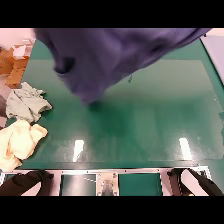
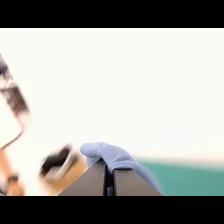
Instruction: Fold the shirts.
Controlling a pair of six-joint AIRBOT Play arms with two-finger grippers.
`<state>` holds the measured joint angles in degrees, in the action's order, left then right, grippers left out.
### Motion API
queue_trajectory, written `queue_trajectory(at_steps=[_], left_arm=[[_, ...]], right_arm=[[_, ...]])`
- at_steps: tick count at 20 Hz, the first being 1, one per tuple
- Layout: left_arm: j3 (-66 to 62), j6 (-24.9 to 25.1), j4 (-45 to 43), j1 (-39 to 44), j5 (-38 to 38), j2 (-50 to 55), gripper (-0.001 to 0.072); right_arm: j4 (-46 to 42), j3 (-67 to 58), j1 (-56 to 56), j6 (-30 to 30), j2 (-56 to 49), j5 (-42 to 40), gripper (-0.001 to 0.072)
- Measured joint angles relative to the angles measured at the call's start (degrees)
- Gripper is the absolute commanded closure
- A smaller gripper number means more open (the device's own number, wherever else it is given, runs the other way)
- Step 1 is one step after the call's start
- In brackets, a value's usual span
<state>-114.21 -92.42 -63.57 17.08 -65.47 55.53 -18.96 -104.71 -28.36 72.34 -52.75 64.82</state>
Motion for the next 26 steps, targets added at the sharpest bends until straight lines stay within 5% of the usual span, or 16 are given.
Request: queue_trajectory(at_steps=[5, 12, 19, 26], left_arm=[[-11.4, 1.1, -7.7, 0.0, 0.3, -2.9, 0.0684], [-7.1, -0.6, -26.1, 0.0, 5.0, -4.5, 0.0684], [4.6, -4.0, -40.3, 0.0, 5.4, 2.6, 0.0684], [5.6, -1.6, -34.7, 0.0, 7.8, 12.0, 0.0684]], right_arm=[[1.0, -9.1, -3.1, -0.5, 0.8, -5.4, 0.0698], [-3.0, -8.5, -3.7, -1.0, 1.0, -7.3, 0.0698], [-7.4, 16.0, -0.5, -2.2, 0.9, -8.7, 0.0698], [-7.7, 32.5, 3.8, -7.8, 0.7, -15.9, 0.0698]])
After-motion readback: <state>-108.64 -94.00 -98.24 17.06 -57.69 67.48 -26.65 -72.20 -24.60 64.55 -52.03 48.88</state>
